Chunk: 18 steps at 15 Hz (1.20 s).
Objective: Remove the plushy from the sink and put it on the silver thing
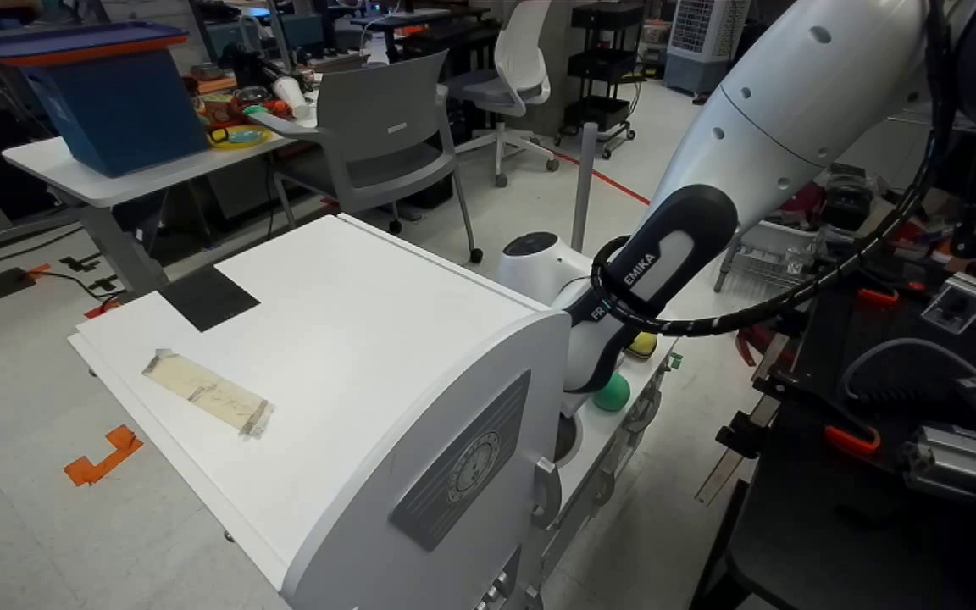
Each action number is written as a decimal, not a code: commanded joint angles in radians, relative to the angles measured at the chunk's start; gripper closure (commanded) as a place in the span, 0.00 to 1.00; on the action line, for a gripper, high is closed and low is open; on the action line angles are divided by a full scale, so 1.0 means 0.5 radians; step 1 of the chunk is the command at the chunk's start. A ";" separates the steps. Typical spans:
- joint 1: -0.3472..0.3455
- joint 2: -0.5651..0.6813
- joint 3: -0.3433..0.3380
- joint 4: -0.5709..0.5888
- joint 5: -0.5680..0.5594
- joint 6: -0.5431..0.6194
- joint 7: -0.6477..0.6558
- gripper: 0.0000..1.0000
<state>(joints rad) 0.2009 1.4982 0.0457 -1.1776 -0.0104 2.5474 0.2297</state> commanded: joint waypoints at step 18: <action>0.021 -0.018 -0.189 0.033 0.016 -0.244 0.112 0.89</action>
<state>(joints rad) 0.2257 1.4892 -0.0226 -1.1835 -0.0109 2.5023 0.2623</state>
